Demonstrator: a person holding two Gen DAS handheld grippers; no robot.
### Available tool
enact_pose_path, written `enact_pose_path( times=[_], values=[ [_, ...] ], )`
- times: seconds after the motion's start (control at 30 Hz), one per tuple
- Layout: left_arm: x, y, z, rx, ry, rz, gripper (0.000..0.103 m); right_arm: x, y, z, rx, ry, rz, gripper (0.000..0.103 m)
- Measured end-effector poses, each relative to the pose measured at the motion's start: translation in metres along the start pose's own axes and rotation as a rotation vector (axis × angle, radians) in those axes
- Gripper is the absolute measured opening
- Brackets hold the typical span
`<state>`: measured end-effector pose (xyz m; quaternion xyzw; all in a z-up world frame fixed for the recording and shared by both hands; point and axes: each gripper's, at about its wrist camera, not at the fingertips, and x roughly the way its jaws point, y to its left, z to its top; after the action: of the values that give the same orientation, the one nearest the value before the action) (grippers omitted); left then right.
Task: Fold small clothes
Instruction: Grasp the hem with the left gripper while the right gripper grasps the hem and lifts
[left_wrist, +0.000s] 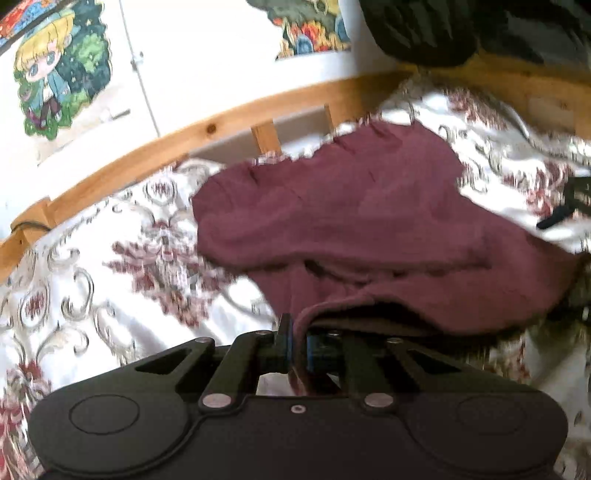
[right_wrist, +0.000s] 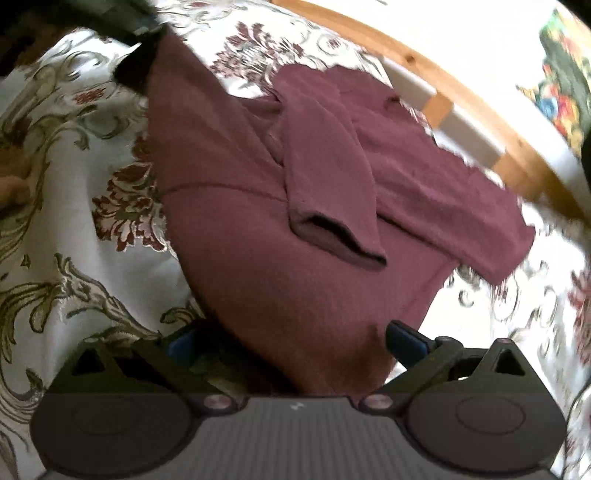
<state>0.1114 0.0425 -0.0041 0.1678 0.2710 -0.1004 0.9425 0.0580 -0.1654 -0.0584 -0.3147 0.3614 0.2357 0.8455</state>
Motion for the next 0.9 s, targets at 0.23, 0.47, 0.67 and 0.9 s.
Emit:
enact_pose_path(
  times=[0.23,0.47,0.67,0.9],
  values=[
    [-0.005,0.0,0.023,0.039,-0.071,0.002,0.006,-0.011,0.003,-0.001,-0.033,-0.023,-0.081,0.075],
    [-0.033,-0.011,-0.011,0.08,-0.031,-0.045,0.005,-0.04,-0.002,-0.001,-0.093,0.001,-0.228,0.006],
    [-0.068,-0.031,-0.033,0.106,-0.015,-0.148,0.005,-0.091,-0.005,-0.013,-0.08,0.021,-0.228,0.006],
    [-0.11,-0.027,-0.035,0.117,0.03,-0.272,0.005,-0.163,0.012,-0.027,-0.043,0.005,-0.165,0.006]
  ],
)
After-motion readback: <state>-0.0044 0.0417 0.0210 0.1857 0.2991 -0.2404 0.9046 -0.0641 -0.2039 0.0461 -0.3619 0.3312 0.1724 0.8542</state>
